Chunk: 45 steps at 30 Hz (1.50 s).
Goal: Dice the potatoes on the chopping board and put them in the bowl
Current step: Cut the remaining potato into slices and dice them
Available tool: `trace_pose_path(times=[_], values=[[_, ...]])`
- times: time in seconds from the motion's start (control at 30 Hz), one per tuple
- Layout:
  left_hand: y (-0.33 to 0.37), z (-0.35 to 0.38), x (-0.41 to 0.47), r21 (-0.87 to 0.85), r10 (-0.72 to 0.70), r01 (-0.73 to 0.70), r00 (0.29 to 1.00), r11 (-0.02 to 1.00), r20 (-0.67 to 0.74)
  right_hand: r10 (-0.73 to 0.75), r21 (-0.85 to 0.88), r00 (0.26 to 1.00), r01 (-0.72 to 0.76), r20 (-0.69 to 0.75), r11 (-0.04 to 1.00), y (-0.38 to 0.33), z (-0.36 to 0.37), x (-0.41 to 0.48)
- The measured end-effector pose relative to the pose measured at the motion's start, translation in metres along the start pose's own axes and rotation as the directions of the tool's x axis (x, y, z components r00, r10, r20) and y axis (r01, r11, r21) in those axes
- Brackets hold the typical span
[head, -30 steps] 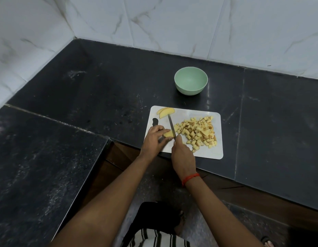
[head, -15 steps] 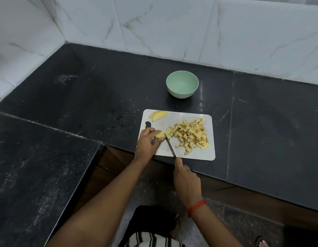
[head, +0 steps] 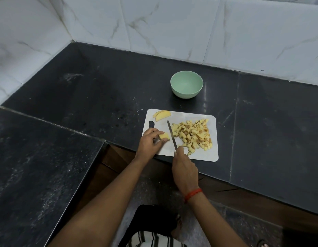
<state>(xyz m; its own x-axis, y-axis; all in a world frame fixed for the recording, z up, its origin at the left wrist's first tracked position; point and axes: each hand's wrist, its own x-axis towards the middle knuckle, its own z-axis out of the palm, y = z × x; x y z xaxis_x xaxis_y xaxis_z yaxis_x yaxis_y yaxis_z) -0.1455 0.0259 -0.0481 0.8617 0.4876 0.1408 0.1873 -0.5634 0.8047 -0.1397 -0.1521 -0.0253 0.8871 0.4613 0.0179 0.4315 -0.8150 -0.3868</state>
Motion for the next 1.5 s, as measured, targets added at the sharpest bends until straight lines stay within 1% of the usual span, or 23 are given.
trace_pose_path(times=[0.17, 0.3, 0.47, 0.67, 0.8, 0.97, 1.1, 1.23, 1.37, 1.43, 1.5], values=[[0.002, 0.007, -0.001, 0.072, -0.007, 0.01, 0.999, 0.997, -0.039, -0.031, 0.051, 0.998, 0.028, 0.062, 0.998, -0.003, 0.001, 0.005], [0.003, 0.01, -0.002, 0.108, -0.017, 0.023, 0.999, 0.994, -0.05, -0.035, 0.033, 0.996, 0.033, 0.079, 0.999, -0.002, 0.003, 0.009], [0.002, 0.008, 0.001, 0.126, -0.004, 0.008, 1.0, 0.992, -0.026, -0.044, -0.016, 0.994, 0.045, 0.101, 0.999, -0.003, 0.0, 0.01], [0.002, 0.006, 0.002, 0.13, 0.021, -0.02, 1.0, 0.991, -0.008, -0.063, -0.095, 0.996, 0.069, 0.06, 0.993, -0.01, 0.006, 0.026], [0.003, 0.004, 0.002, 0.104, 0.026, -0.027, 1.0, 0.994, 0.01, -0.092, -0.088, 0.991, 0.1, 0.093, 0.991, -0.011, 0.001, 0.033], [0.003, 0.004, 0.002, 0.095, 0.018, -0.019, 1.0, 0.995, 0.008, -0.125, -0.139, 0.99, 0.134, 0.072, 0.981, -0.01, -0.002, 0.039], [0.003, 0.004, 0.002, 0.083, 0.015, -0.015, 1.0, 0.996, 0.005, -0.143, -0.096, 0.982, 0.156, 0.127, 0.983, -0.006, -0.012, 0.044], [0.002, 0.004, 0.002, 0.083, 0.015, -0.015, 1.0, 0.996, 0.01, -0.152, -0.107, 0.982, 0.164, 0.111, 0.981, -0.005, -0.009, 0.043], [0.003, 0.004, 0.001, 0.081, 0.013, -0.015, 1.0, 0.997, 0.021, -0.155, -0.159, 0.986, 0.163, 0.061, 0.974, -0.006, -0.002, 0.036], [0.004, 0.004, 0.0, 0.086, 0.022, -0.023, 1.0, 0.996, 0.016, -0.173, -0.175, 0.983, 0.18, 0.055, 0.968, -0.006, -0.002, 0.033], [0.005, 0.005, -0.001, 0.107, 0.019, -0.02, 1.0, 0.994, 0.008, -0.159, -0.17, 0.986, 0.167, 0.06, 0.971, -0.006, -0.004, 0.03]])
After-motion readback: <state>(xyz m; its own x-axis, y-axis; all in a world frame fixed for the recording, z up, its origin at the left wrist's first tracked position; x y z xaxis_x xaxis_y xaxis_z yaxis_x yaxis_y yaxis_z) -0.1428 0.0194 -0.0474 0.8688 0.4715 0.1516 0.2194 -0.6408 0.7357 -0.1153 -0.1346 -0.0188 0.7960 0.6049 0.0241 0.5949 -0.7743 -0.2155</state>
